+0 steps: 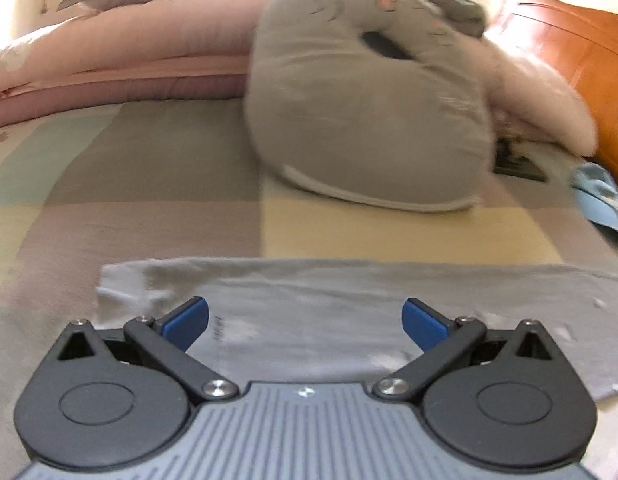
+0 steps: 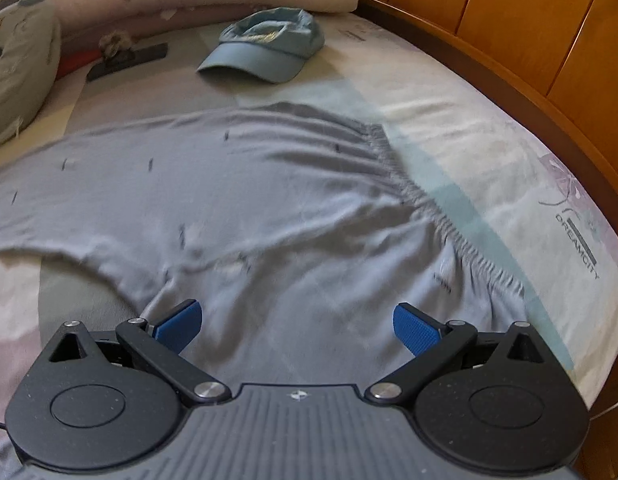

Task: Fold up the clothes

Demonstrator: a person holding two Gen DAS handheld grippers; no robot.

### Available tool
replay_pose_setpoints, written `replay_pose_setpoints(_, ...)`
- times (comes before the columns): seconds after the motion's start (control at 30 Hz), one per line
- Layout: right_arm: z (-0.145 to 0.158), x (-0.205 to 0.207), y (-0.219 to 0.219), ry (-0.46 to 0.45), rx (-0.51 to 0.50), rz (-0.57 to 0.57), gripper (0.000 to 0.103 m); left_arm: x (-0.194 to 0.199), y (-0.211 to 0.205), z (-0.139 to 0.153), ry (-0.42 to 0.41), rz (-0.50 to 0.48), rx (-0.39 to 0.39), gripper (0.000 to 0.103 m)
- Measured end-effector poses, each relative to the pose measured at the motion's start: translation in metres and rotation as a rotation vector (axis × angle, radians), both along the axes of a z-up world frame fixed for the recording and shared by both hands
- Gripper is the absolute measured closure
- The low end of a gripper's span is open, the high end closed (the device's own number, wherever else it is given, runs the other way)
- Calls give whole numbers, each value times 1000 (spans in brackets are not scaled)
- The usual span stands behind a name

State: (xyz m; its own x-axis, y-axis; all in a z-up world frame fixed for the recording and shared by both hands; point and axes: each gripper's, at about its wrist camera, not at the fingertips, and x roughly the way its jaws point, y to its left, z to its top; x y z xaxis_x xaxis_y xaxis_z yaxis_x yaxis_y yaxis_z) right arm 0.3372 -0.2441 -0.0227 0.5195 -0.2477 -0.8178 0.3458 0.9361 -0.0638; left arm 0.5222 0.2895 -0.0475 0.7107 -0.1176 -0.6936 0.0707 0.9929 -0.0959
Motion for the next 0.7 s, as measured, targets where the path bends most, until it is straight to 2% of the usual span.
replay_pose_setpoints(0.13,4,13,-12,-48,32,-18,0,-17,-19,8,-7,-39,58,1)
replay_pose_setpoints(0.4,-6,9,-27,-71,111,-38,0,-37,-45,21,-8,-80,31,1)
replay_pose_setpoints(0.5,-4,12,-38,-98,132,-36,0,-51,-59,33,-20,-91,46,1)
replay_pose_setpoints(0.7,9,51,-67,-194,222,17,0,-87,-87,55,-31,-62,40,1)
